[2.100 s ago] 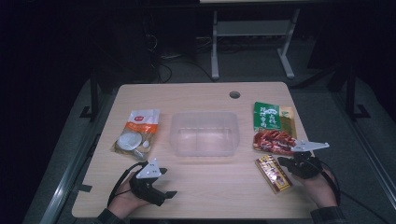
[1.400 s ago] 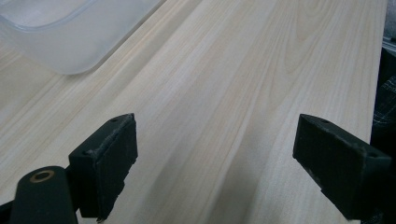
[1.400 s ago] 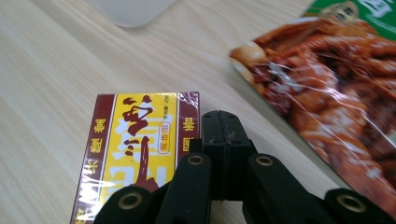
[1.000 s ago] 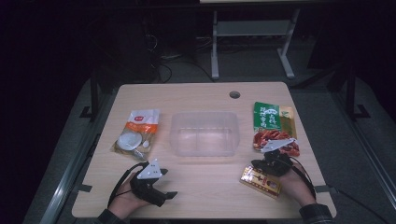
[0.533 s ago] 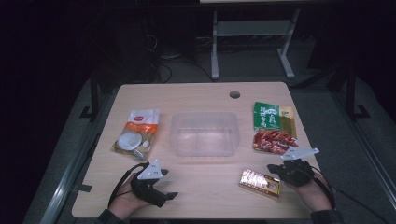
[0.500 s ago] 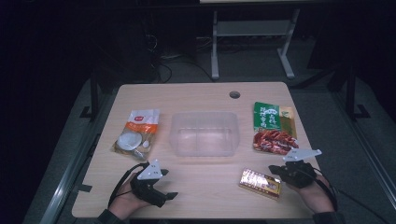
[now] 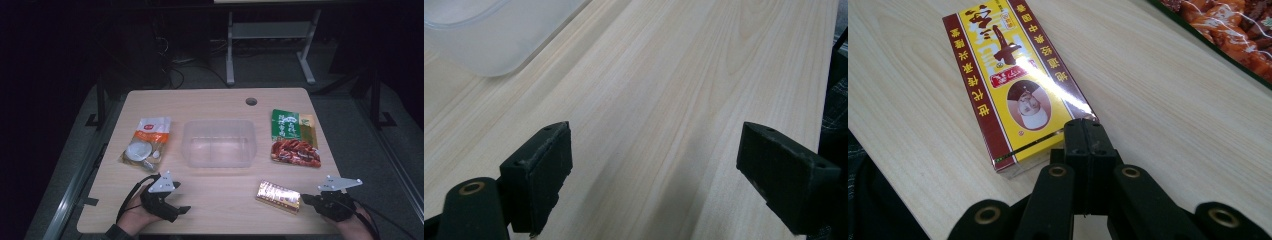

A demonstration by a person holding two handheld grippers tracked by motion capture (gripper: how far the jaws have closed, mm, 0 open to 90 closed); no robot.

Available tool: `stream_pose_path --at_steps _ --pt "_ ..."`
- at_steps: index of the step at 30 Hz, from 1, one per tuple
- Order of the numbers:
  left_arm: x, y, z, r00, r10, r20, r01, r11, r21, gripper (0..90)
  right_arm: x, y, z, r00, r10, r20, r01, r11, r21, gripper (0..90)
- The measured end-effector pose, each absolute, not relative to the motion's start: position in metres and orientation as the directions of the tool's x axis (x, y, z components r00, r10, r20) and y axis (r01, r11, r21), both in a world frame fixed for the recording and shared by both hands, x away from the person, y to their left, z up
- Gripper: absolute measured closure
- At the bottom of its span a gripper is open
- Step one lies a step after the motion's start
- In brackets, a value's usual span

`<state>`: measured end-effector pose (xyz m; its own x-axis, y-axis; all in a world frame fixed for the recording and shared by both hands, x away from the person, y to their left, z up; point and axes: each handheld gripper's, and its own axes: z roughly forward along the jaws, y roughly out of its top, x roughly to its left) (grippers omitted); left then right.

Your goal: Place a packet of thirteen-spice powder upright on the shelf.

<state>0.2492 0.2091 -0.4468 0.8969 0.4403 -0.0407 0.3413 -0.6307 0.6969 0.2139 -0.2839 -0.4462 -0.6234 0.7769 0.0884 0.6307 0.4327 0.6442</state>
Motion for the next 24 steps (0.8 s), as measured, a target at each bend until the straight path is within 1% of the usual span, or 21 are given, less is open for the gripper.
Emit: stream_pose_path --at_steps 10,16,24 --pt "0.249 0.209 -0.447 0.899 0.436 -0.044 0.34 -0.631 0.697 14.2 0.222 -0.276 -0.448 -0.646 0.757 0.098 0.62 0.446 0.645 90.0" --pt "0.248 0.206 -0.448 0.901 0.431 -0.047 0.338 -0.631 0.698 14.1 0.235 -0.256 -0.447 -0.69 0.719 0.084 0.592 0.493 0.637 90.0" --pt "0.248 0.205 -0.449 0.904 0.424 -0.049 0.334 -0.63 0.701 13.8 0.249 -0.238 -0.446 -0.727 0.682 0.083 0.567 0.527 0.633 90.0"
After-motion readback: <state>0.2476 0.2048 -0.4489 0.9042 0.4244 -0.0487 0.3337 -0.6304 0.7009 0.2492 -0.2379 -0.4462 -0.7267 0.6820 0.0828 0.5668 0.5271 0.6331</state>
